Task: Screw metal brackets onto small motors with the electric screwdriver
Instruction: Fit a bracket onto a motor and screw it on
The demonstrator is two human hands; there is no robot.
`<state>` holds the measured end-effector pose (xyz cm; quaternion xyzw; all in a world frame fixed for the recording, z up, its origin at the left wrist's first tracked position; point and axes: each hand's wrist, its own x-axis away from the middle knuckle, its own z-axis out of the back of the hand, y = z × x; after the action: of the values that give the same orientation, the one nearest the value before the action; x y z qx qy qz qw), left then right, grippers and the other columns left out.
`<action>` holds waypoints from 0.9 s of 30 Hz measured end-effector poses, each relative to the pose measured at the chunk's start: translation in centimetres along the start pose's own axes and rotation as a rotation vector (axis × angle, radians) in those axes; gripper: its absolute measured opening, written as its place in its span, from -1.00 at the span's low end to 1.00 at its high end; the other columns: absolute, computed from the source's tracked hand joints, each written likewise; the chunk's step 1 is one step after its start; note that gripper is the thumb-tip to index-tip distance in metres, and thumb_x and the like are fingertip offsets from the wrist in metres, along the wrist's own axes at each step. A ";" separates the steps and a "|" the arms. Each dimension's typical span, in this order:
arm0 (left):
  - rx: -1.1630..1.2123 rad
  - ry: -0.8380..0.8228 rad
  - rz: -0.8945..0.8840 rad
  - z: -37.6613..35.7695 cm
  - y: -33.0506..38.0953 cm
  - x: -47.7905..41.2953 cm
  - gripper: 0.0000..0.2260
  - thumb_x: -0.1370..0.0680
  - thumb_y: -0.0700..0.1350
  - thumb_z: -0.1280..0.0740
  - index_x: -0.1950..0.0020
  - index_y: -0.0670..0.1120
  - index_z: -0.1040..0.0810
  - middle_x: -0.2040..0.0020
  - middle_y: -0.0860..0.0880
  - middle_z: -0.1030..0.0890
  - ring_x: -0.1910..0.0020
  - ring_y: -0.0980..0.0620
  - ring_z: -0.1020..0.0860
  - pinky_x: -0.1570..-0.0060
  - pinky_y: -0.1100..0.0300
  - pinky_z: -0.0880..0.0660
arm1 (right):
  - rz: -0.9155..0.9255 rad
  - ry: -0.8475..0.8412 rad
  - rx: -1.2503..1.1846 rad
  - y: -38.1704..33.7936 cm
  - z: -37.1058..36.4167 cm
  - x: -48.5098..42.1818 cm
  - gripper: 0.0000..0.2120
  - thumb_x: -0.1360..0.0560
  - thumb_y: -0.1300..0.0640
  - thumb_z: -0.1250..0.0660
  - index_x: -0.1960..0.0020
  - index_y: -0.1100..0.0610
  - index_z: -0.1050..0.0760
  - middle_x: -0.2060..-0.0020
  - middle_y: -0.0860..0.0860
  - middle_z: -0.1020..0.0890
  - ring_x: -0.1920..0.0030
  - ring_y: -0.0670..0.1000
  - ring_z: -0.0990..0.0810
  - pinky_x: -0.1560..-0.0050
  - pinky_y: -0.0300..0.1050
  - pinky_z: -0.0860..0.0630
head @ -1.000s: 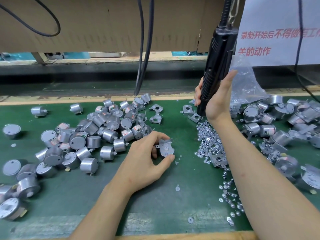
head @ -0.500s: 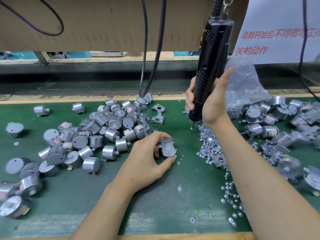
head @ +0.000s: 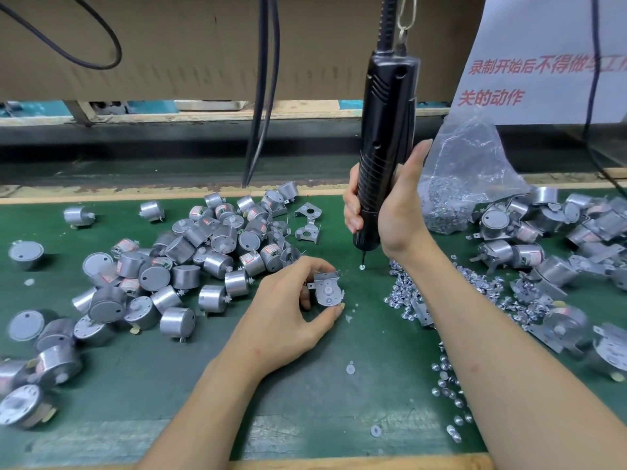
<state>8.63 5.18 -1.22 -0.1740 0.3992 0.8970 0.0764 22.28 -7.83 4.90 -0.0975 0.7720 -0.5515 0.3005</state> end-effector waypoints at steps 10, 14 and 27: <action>-0.015 -0.004 0.010 0.1 0.1 0.0 -0.69 -0.46 -0.03 -0.49 -0.13 0.11 -0.47 0.11 0.21 -0.55 0.24 0.09 -0.49 0.23 0.43 -0.38 | -0.042 -0.004 -0.025 -0.1 0.2 0.0 -0.16 -0.40 -0.60 0.25 0.32 0.07 -0.44 0.49 0.07 -0.43 0.56 0.07 -0.34 0.44 -0.12 -0.35; -0.018 -0.005 0.008 0.1 0.1 0.0 -0.69 -0.45 -0.04 -0.49 -0.12 0.11 -0.47 0.11 0.19 -0.56 0.26 0.06 -0.48 0.24 0.41 -0.39 | -0.077 -0.022 -0.047 0.1 0.3 0.1 -0.23 -0.42 -0.52 0.22 0.34 0.07 -0.45 0.50 0.07 -0.42 0.56 0.07 -0.34 0.45 -0.15 -0.35; -0.019 -0.006 0.002 0.0 -0.1 0.0 -0.69 -0.46 -0.02 -0.48 -0.13 0.13 -0.46 0.10 0.20 -0.55 0.24 0.06 -0.49 0.24 0.41 -0.40 | -0.083 -0.055 -0.081 0.3 0.2 0.8 -0.21 -0.25 -0.70 -0.08 0.31 0.06 -0.46 0.50 0.03 -0.43 0.55 0.03 -0.36 0.45 -0.19 -0.35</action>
<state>8.64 5.24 -1.25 -0.1716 0.3908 0.9012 0.0752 21.80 -8.23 4.30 -0.1565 0.7805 -0.5288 0.2943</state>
